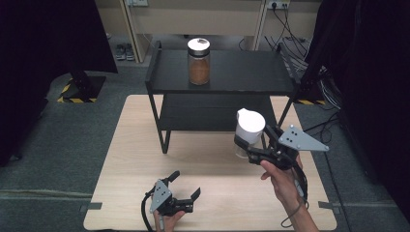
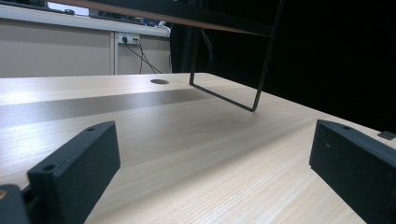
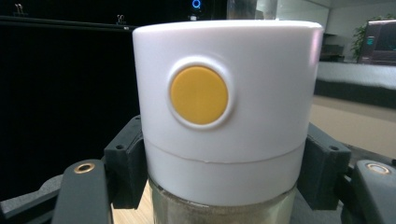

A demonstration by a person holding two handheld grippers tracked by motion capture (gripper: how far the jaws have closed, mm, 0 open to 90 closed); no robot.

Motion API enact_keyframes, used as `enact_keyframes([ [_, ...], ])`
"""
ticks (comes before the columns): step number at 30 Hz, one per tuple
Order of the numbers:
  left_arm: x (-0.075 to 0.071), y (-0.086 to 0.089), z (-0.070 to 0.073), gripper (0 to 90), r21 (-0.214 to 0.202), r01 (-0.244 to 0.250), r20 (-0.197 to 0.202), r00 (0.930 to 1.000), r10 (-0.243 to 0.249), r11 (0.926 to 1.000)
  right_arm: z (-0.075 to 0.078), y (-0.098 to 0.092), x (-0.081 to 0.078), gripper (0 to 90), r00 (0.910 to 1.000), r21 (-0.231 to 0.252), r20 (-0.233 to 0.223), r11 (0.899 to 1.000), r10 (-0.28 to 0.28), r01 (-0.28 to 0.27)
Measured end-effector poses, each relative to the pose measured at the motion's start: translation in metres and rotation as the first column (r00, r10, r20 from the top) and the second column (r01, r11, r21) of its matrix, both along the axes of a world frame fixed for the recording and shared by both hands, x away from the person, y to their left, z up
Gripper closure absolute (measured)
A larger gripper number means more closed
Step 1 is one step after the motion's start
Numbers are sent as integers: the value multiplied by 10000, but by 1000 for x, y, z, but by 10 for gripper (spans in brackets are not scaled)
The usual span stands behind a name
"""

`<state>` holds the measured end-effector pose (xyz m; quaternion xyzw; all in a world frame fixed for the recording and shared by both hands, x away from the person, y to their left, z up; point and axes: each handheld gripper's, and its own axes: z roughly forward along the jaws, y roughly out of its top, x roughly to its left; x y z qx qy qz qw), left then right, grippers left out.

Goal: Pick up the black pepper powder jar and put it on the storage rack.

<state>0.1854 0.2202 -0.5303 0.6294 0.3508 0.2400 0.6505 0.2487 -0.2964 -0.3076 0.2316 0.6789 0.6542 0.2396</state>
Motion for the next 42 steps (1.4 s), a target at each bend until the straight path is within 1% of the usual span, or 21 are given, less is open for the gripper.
enact_keyframes([
  [7,0,0,0,13,-23,-1,3,10000,1,10000,27,10,12,308,9999,-67,65,9999,142,-141],
  [11,0,1,-1,13,-39,-5,6,10000,5,10000,42,15,21,308,9998,-28,7,9998,221,-221],
  [15,0,1,-1,13,-54,-10,-3,10000,10,10000,56,22,29,308,9999,-169,66,9997,158,-157],
  [19,0,1,-1,13,-66,-9,-5,10000,9,10000,67,27,36,308,9999,-201,115,9998,53,-50],
  [32,0,1,-1,13,-109,-22,-1,10000,22,9999,95,39,52,308,9997,-74,164,9998,-203,204],
  [42,0,1,-1,13,-93,-19,17,10000,19,10000,111,51,67,308,9976,-106,107,9976,-683,685],
])
